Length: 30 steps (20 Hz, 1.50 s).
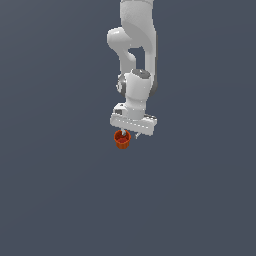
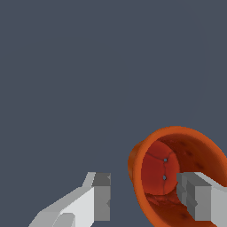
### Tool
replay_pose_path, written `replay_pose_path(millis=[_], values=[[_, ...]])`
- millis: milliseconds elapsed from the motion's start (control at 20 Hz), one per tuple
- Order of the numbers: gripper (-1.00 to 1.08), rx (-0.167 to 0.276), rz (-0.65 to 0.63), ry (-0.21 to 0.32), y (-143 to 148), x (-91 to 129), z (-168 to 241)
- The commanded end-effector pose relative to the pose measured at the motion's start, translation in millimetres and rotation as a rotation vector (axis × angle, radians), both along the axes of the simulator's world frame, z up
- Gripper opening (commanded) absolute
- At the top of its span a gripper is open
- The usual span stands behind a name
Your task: Pick up the object and move it to a goal position.
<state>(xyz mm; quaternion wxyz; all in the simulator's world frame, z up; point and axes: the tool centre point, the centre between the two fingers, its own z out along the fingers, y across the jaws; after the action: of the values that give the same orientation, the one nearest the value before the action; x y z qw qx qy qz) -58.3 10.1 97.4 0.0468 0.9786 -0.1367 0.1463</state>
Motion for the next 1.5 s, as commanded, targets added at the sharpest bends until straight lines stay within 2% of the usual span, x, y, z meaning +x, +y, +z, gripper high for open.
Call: replay_pose_path(millis=[0,850,900,1450], values=[[0.28,0.000,0.000,0.000,-0.2,0.1,-0.1],[0.28,0.001,-0.002,-0.003,-4.1,7.9,-28.6],[-1.00,0.001,-0.002,-0.003,-4.1,7.9,-28.6],[-1.00,0.001,-0.002,-0.003,-3.8,7.6,-28.2]])
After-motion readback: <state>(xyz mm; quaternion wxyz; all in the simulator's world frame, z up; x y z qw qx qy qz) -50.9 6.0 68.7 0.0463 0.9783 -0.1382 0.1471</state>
